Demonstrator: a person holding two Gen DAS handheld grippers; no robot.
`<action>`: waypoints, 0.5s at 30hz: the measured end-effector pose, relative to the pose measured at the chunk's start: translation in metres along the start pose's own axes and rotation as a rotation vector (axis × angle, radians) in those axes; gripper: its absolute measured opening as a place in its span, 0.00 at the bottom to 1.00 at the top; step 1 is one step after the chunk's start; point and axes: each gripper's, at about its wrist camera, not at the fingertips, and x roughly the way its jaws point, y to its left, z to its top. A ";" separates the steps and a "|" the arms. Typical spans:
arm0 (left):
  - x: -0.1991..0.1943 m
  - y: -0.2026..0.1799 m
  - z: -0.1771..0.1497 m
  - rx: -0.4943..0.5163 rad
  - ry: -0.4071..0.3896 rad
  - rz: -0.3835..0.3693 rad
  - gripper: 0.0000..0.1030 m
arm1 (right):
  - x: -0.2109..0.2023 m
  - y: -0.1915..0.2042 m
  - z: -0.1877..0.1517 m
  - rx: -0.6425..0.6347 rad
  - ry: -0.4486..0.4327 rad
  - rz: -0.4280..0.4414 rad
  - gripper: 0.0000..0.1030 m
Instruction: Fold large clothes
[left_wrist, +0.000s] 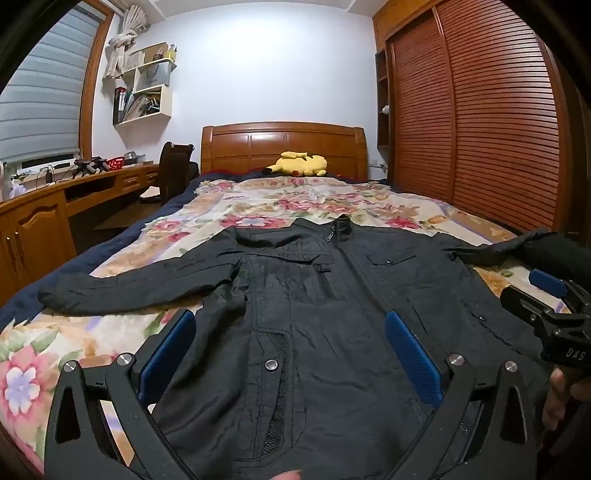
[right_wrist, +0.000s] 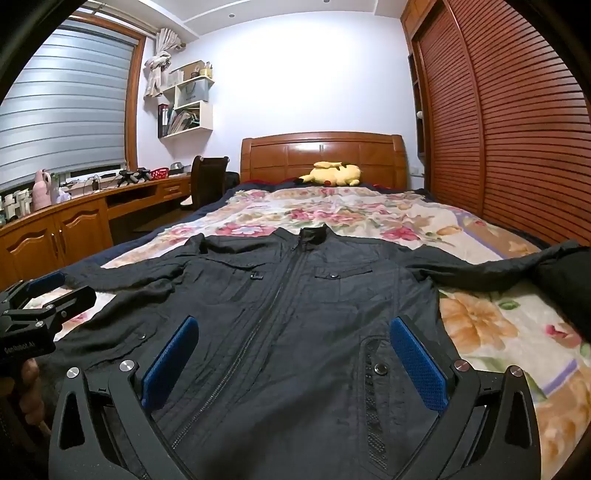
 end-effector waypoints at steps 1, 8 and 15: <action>-0.001 -0.002 0.000 0.006 -0.001 0.004 1.00 | 0.000 0.000 0.000 -0.003 0.003 -0.003 1.00; -0.001 0.002 0.000 -0.018 0.000 -0.006 1.00 | 0.000 -0.001 0.000 -0.003 0.005 0.000 1.00; -0.002 0.005 0.003 -0.015 0.005 -0.008 1.00 | -0.001 -0.001 0.001 -0.008 0.001 -0.004 1.00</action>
